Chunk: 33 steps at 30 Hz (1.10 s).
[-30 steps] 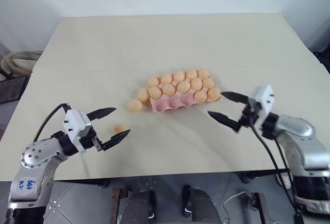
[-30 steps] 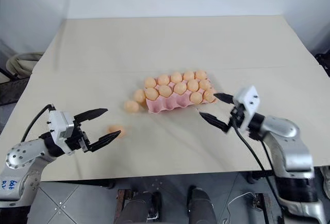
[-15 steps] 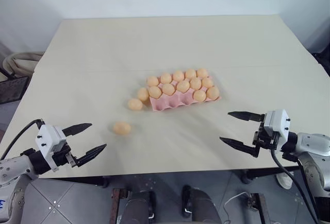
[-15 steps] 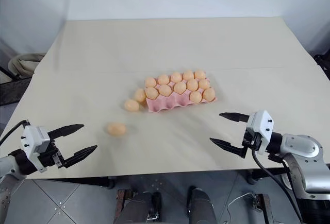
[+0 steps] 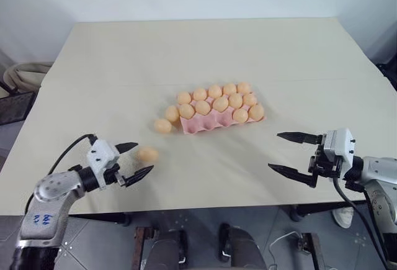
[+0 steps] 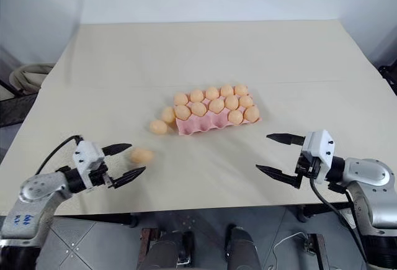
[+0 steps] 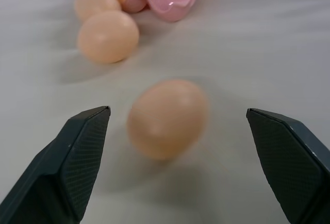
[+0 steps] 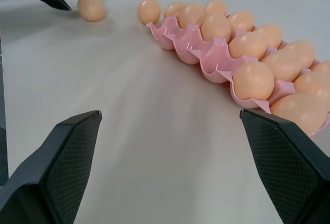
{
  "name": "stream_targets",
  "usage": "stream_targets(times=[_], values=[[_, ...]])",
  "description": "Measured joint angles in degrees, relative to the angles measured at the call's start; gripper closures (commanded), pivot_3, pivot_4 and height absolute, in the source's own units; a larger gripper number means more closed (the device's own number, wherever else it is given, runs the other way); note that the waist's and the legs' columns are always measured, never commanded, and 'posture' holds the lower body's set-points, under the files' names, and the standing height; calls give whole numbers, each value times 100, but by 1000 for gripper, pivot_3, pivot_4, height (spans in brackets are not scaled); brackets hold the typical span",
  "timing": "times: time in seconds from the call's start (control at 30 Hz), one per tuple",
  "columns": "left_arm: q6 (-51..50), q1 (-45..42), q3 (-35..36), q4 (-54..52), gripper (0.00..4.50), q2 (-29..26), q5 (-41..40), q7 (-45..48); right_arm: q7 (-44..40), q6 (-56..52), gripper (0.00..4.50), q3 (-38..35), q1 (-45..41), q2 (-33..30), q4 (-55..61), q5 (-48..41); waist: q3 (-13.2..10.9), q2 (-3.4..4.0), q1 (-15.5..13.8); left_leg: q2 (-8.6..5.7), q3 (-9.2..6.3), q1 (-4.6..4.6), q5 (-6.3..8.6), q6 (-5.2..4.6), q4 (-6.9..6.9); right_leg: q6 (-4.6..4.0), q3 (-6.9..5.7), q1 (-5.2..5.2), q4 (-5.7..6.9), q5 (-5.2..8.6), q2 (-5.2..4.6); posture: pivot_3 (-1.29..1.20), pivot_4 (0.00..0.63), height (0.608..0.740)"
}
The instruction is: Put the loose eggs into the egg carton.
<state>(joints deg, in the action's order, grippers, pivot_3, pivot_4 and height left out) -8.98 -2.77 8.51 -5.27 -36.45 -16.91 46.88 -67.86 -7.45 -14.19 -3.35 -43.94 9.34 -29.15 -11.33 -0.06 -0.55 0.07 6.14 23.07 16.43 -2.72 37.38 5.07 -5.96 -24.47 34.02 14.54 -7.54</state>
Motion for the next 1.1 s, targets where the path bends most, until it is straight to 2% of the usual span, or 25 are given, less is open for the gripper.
stream_targets(times=[0.1,0.2,0.37,0.43,0.63,0.83,0.97,1.1], values=[[141,-391,-253,493,0,222,273,-175,101,-123,9,-6,137,0,170,-64,0,0,-19,0,4,0,0,-1,4,3,-1,-1,2,-1,0,0,150,740],[257,-621,-398,666,567,418,356,-233,205,-161,0,-15,170,0,275,-115,1,-2,-48,-1,7,0,1,-2,7,6,-1,0,2,-3,-2,0,150,740],[384,-760,-521,835,2168,552,385,-238,362,-224,0,-32,266,0,418,-157,1,-2,-81,0,6,0,1,-2,13,6,2,0,7,-4,-1,0,150,740],[386,-760,-518,837,2494,550,384,-235,415,-259,0,-36,332,0,426,-164,1,-2,-83,0,6,0,1,-2,15,6,2,0,7,-4,-2,0,150,740],[-144,-979,-520,553,2506,514,-5,19,588,-261,0,-163,504,2,514,-168,1,-3,-92,1,3,2,1,-3,27,6,3,3,12,-4,-2,0,150,740],[-658,-2411,-1102,602,2506,1195,-147,82,791,-254,0,-254,596,31,553,-163,2,-4,-167,-6,6,6,3,-17,63,20,-6,18,17,-19,-2,0,150,740],[-569,-3311,-1593,1628,2506,1820,173,75,928,-250,0,-312,711,72,597,-151,1,-5,-172,-9,27,6,-1,-27,72,31,-22,17,16,-25,4,0,150,740],[-70,-4329,-1840,3040,2506,2493,536,-97,1054,-240,0,-380,790,160,651,-150,-3,-13,-188,-13,33,11,-11,-58,78,42,-19,16,7,-34,2,0,150,740]])
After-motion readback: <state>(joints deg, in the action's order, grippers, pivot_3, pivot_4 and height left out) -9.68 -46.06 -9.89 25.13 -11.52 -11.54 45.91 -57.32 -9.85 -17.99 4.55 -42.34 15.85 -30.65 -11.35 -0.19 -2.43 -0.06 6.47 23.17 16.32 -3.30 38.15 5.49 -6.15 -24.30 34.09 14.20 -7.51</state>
